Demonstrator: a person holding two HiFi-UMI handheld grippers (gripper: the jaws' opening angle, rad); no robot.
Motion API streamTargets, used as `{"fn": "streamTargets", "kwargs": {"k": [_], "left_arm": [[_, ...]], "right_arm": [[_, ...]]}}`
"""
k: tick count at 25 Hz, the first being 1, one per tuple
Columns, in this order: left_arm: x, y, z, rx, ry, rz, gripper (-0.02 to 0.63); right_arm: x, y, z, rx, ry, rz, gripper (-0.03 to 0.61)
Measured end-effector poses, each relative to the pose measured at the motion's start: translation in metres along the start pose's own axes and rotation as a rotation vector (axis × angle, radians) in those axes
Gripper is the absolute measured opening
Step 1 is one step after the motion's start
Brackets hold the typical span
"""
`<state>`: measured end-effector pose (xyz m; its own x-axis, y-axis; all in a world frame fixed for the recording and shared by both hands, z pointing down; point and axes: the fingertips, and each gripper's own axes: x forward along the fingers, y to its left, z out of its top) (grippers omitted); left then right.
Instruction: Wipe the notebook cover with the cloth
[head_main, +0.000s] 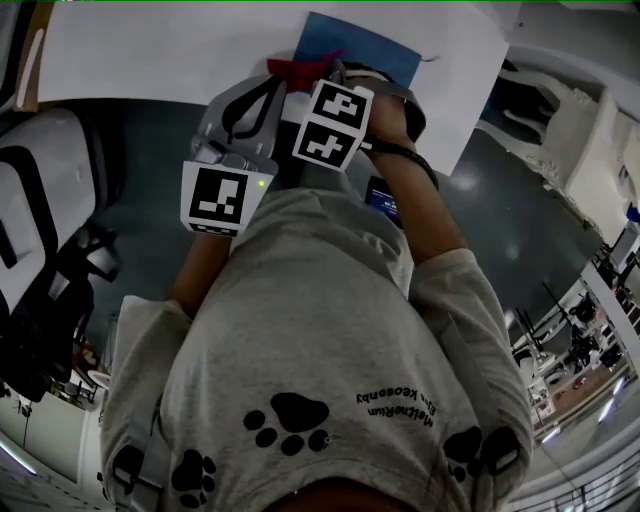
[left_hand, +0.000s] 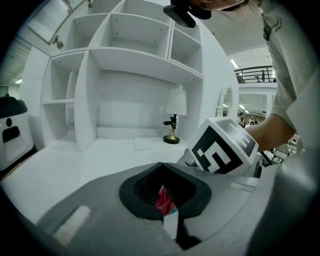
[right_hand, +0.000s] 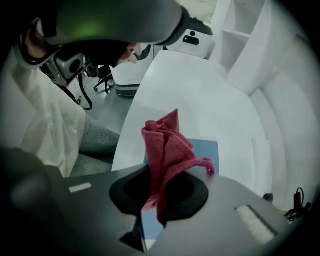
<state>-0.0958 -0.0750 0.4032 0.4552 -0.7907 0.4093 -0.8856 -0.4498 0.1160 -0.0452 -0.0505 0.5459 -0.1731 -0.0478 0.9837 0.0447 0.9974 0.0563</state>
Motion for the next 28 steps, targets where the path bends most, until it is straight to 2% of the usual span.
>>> {"fn": "streamTargets", "kwargs": {"k": [11, 28], "left_arm": [[0.011, -0.009, 0.002, 0.009, 0.002, -0.021, -0.003], [0.04, -0.047, 0.014, 0.053, 0.001, -0.128, -0.003]], "right_arm": [[0.001, 0.002, -0.015, 0.032, 0.013, 0.012, 0.049], [-0.016, 0.015, -0.108, 0.181, 0.055, 0.0, 0.049]]}}
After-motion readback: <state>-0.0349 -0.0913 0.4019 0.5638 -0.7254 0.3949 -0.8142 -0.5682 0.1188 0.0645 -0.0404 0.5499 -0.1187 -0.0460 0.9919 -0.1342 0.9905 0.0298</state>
